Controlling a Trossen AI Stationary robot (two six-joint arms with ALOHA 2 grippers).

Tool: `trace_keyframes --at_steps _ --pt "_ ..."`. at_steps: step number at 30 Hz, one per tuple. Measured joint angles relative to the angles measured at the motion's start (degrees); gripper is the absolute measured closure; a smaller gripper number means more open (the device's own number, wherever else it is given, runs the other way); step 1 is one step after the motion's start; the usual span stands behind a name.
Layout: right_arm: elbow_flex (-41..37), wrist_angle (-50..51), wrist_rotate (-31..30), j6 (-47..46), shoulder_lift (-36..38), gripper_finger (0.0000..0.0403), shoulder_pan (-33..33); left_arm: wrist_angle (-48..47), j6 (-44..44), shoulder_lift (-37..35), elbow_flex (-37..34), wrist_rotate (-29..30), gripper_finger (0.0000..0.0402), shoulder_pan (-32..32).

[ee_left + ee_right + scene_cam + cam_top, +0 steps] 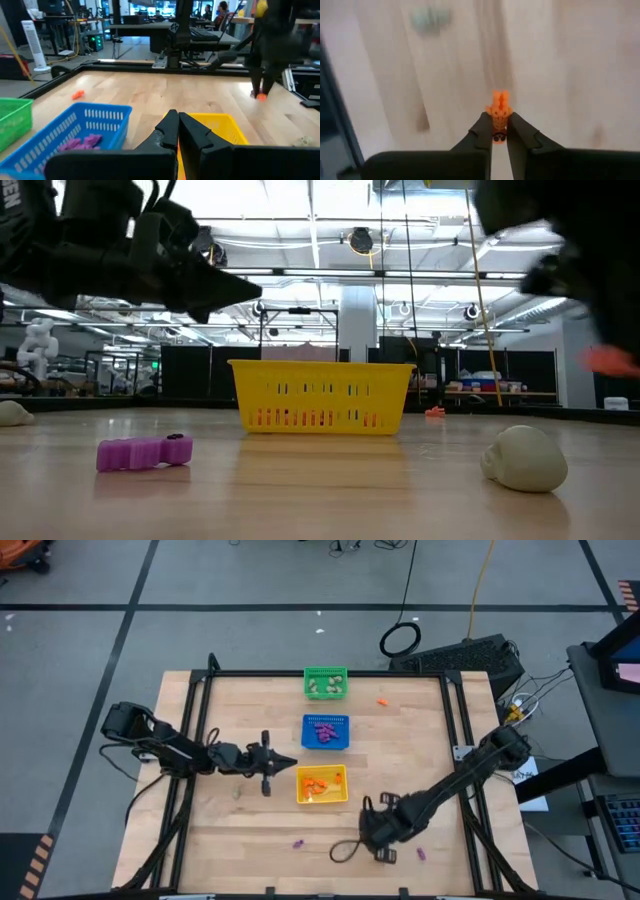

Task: Sort Halloween decoration
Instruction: Put the orange skeleton toy into the yellow bin

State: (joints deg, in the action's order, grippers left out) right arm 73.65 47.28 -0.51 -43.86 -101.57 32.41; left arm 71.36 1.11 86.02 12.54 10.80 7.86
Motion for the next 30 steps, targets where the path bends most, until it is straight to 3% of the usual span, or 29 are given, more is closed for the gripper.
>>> trace_keyframes --at_steps 7,18,30 --pt "0.1 -5.8 -7.4 7.8 4.3 0.0390 -9.2 3.3 1.6 0.0 -3.2 0.6 0.0391 0.1" --pt "0.1 -17.3 -6.2 23.7 0.1 0.0388 -22.0 2.8 1.6 0.0 -3.3 0.6 0.0391 0.2" --pt "0.1 -22.2 -3.7 28.5 -5.8 0.0382 -27.0 1.0 1.6 0.0 -3.3 0.0 0.0391 0.2"
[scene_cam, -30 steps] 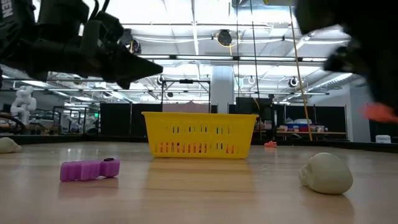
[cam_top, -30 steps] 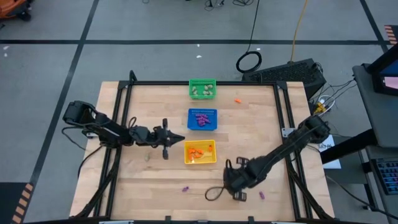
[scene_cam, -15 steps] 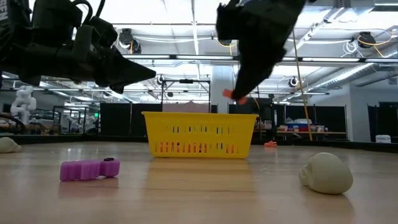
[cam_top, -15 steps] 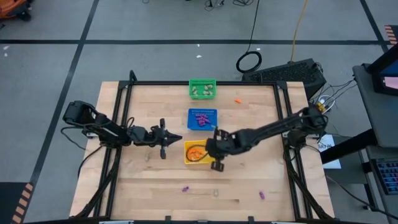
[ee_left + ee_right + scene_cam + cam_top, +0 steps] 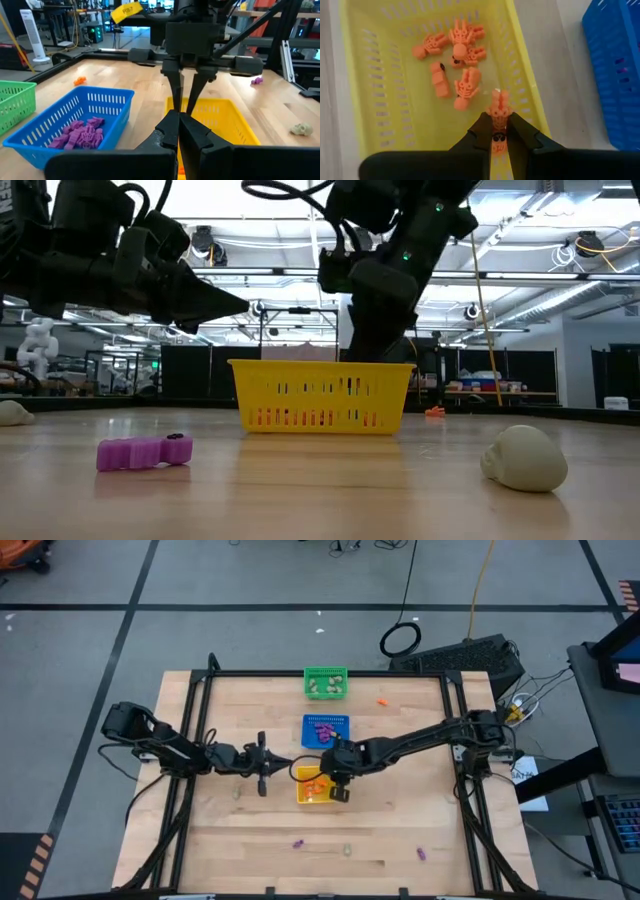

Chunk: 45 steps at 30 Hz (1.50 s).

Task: Sort Halloween decoration
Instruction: Put the orange skeleton toy into the yellow bin, then put the purple skeleton toy into the blue bin

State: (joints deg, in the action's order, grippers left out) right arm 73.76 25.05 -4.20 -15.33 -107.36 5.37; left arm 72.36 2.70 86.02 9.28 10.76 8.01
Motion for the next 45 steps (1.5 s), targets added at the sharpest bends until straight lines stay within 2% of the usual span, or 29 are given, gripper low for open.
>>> trace_keyframes --at_steps 5,10,18,23,27,32,35,41,43,45 --pt "0.0 -0.3 1.9 0.0 -1.7 0.0357 -0.1 -0.3 0.0 0.0 0.0 0.0 0.0391 0.0" --pt "0.2 -1.0 2.3 0.0 -2.0 0.0314 -0.1 -0.9 0.0 0.0 0.0 0.0 0.0391 0.0" --pt "8.9 6.7 1.3 0.0 -1.9 0.0259 1.1 -0.9 -0.1 0.0 0.0 0.0 0.0391 0.0" --pt "11.2 6.9 1.3 2.6 -1.9 0.0268 2.9 -1.0 -0.2 0.0 0.0 -0.5 0.0391 0.0" --pt "11.2 5.4 1.3 4.5 -1.9 0.0320 5.3 -3.4 2.1 -1.9 0.1 -6.3 0.0392 0.0" --pt "11.1 3.6 1.0 6.8 -1.5 0.0394 9.0 -13.6 5.5 -6.5 1.4 -7.7 0.0392 3.2" --pt "11.1 4.1 -0.8 7.2 -0.2 0.0393 11.0 -26.5 6.7 -9.0 5.0 -6.6 0.0392 6.5" --pt "11.1 1.5 -2.9 9.9 0.4 0.0401 14.4 -53.4 7.9 -9.9 16.2 0.5 0.0392 14.5" --pt "11.1 -2.7 0.1 10.0 -0.4 0.0398 14.8 -57.8 8.7 -9.9 18.3 3.5 0.0392 17.0" --pt "11.1 -7.5 2.6 9.8 -1.8 0.0393 14.8 -58.4 9.1 -9.9 18.7 6.9 0.0392 19.3"
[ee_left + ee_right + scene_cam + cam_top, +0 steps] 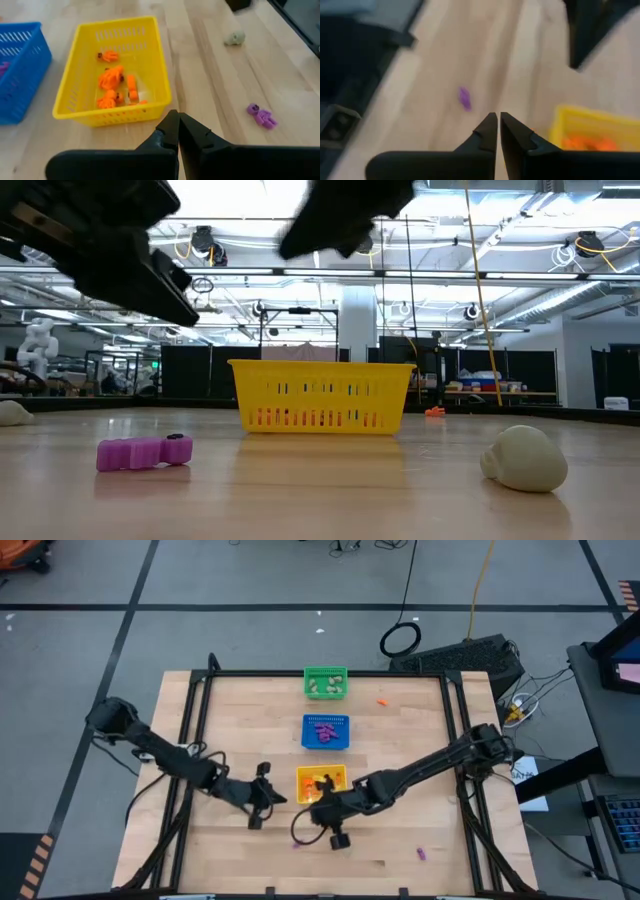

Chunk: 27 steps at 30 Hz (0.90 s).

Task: Sort Halloween decoration
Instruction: Put the purple skeleton toy into the blue bin

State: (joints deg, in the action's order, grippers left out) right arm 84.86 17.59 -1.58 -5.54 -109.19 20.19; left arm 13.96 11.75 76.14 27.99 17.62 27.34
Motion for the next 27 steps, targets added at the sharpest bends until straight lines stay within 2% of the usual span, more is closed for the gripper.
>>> trace_keyframes --at_steps 4,7,11,16,22,27 --pt "0.0 -8.1 3.8 -0.4 -3.8 0.0369 -0.1 -1.2 3.2 0.0 -0.3 6.2 0.0392 3.1" --pt "0.0 -13.0 8.1 -1.3 -7.5 0.0336 -0.4 -3.3 4.9 0.0 -0.3 11.1 0.0392 4.5" --pt "-0.1 -17.1 12.2 -3.7 -11.1 0.0287 -0.9 -4.3 5.8 0.0 -0.3 13.1 0.0392 4.6" --pt "0.0 -21.0 12.1 -3.6 -14.7 0.0248 -0.7 -4.7 5.5 0.0 -0.3 13.4 0.0392 4.6" --pt "0.0 -24.0 11.8 -2.6 -17.2 0.0240 0.1 -4.7 5.5 0.0 -0.3 14.2 0.0392 4.5" --pt "0.0 -19.8 5.1 -0.3 -17.5 0.0248 1.0 -4.4 7.1 0.0 -0.3 14.4 0.0391 4.5"
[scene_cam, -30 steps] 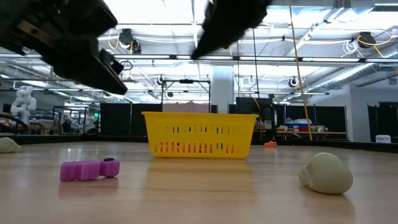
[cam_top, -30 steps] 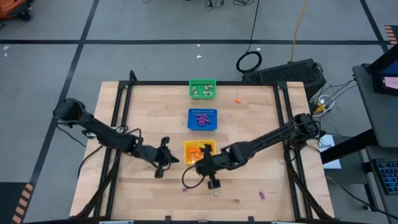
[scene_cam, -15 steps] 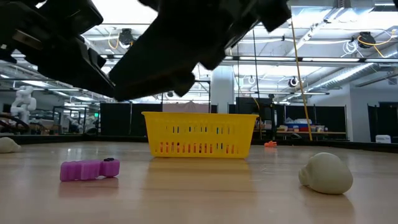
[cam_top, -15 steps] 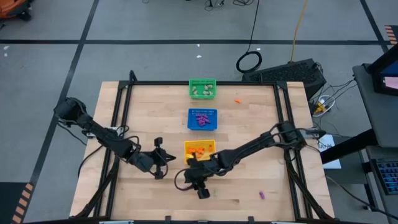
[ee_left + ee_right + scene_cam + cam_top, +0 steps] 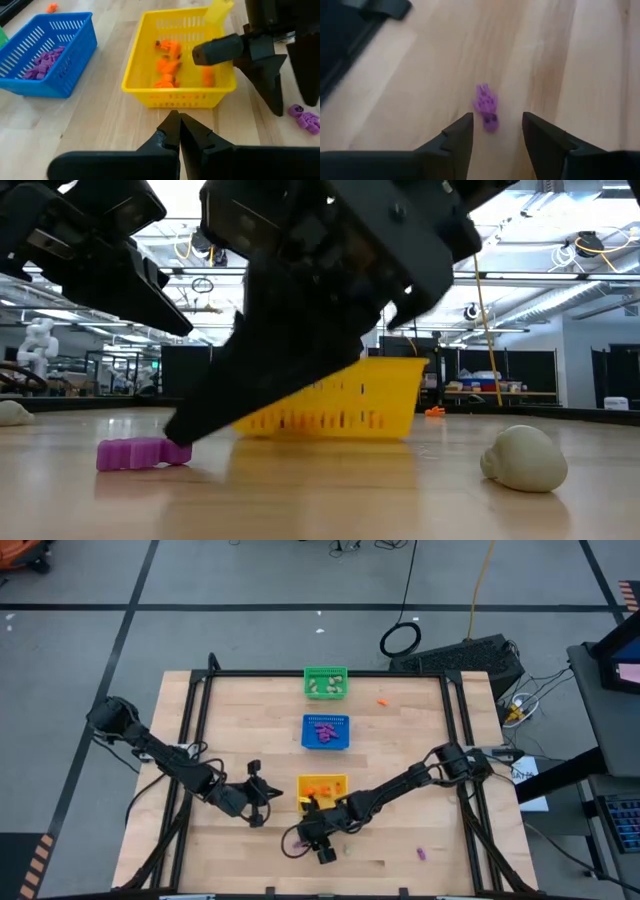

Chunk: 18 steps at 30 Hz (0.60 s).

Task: Sort Halloween decoration
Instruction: Put the purple skeleton toy into the blue bin

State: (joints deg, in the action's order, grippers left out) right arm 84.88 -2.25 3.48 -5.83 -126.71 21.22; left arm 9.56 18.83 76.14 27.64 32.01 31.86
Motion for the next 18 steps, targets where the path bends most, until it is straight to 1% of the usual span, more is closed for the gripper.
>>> trace_keyframes --at_steps 7,13,18 --pt "0.0 1.6 -0.4 -0.7 1.4 0.0249 0.1 0.7 3.3 0.0 0.0 0.0 0.0391 0.1" --pt "0.0 0.5 -1.0 -1.2 2.6 0.0249 0.7 1.0 3.3 0.0 0.0 0.0 0.0391 0.8" --pt "-0.1 0.6 -5.7 -0.8 1.4 0.0250 2.0 1.0 3.1 0.0 0.0 0.0 0.0391 0.8"
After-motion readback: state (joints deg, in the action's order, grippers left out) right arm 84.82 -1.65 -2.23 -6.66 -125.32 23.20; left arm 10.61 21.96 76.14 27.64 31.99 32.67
